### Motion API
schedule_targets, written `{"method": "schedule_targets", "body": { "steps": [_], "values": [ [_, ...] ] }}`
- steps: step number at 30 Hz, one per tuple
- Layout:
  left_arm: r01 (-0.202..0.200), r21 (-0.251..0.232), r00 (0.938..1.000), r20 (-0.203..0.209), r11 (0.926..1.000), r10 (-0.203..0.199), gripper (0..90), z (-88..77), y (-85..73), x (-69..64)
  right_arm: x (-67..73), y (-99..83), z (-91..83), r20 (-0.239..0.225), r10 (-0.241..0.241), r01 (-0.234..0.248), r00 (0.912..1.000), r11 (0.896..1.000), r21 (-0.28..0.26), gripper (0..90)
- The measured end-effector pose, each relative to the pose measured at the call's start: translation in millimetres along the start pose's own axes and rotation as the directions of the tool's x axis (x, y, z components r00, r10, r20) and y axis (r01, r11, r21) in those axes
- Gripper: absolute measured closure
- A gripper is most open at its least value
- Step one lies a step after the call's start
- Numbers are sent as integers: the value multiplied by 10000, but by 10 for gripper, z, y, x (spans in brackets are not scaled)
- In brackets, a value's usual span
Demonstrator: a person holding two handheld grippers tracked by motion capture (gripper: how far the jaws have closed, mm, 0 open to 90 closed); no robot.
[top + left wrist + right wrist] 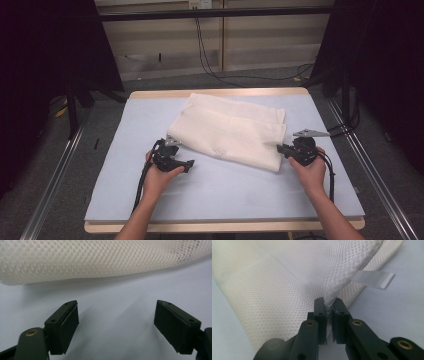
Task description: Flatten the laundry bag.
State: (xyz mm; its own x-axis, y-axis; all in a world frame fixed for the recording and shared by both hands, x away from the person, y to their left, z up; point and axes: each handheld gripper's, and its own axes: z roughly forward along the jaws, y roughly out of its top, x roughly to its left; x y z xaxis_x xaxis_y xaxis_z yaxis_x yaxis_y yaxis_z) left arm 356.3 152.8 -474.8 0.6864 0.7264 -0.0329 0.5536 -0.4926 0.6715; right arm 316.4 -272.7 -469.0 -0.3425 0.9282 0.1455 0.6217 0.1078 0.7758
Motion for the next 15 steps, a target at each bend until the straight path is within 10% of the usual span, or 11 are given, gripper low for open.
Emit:
{"method": "schedule_targets", "body": {
  "steps": [11, 15],
  "values": [
    [70, -154, 9998, 172, 9999, -68, 198, 20, 23, -53, 243, 17, -188, -941, -1266, 1180, 9875, 9887, -920, 843],
    [54, -183, 9996, 282, 9998, -49, 198, 5, 43, -73, 423, -5, -159, -1657, -2119, 1985, 9631, 9756, -939, 844]
  ]
}}
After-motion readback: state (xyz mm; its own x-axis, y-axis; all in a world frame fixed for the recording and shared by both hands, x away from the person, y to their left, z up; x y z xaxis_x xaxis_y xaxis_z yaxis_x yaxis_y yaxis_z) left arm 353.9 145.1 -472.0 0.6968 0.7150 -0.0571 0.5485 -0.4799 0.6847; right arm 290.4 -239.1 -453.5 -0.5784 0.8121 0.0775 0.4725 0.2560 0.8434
